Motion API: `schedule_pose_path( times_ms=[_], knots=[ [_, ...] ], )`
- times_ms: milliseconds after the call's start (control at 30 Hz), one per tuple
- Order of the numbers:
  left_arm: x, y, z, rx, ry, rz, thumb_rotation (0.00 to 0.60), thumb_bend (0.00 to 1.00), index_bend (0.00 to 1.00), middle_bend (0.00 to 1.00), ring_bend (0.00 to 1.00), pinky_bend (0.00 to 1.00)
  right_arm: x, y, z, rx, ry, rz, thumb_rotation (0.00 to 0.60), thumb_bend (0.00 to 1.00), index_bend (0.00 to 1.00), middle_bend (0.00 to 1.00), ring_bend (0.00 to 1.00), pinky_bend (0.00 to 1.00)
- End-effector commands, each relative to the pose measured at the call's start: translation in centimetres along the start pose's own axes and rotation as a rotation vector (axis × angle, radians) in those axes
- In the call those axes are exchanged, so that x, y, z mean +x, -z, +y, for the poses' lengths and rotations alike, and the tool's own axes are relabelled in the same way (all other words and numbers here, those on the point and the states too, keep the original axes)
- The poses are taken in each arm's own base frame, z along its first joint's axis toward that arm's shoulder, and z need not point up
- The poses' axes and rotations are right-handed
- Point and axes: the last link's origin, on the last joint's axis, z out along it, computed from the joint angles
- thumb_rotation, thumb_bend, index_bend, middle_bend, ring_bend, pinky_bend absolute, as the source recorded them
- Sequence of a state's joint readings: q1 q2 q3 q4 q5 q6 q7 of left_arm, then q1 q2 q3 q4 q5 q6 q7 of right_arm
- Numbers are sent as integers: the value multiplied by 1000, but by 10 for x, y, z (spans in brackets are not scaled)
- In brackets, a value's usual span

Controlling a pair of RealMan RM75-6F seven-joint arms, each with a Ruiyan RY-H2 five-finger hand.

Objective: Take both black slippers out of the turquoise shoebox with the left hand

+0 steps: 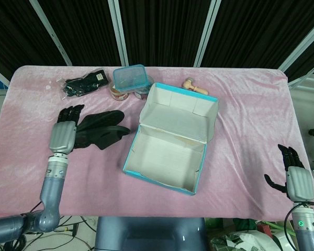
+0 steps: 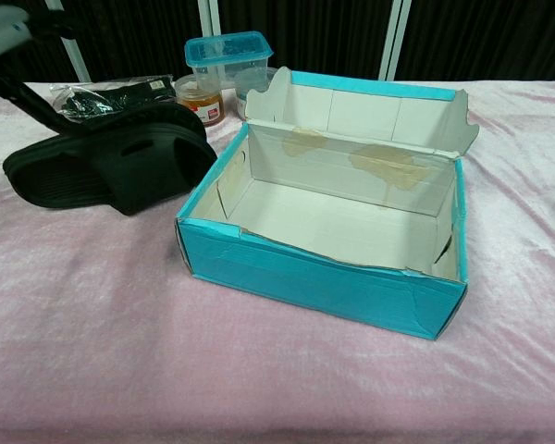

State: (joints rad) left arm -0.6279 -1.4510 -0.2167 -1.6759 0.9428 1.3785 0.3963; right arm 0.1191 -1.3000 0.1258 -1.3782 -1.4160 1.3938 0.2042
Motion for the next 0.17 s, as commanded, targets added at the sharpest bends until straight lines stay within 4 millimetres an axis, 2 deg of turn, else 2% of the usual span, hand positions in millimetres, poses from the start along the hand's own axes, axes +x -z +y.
schedule_pose_path(
  times_ms=[33, 167],
  knots=[
    [44, 59, -70, 94, -88, 108, 600, 0, 63, 114, 4, 18, 12, -5, -3, 26, 54, 21, 600, 169, 14, 90, 55, 243],
    [56, 94, -101, 144, -98, 92, 600, 0, 86, 116, 4, 18, 16, -8, -9, 47, 87, 17, 600, 169, 14, 90, 55, 243]
  ],
)
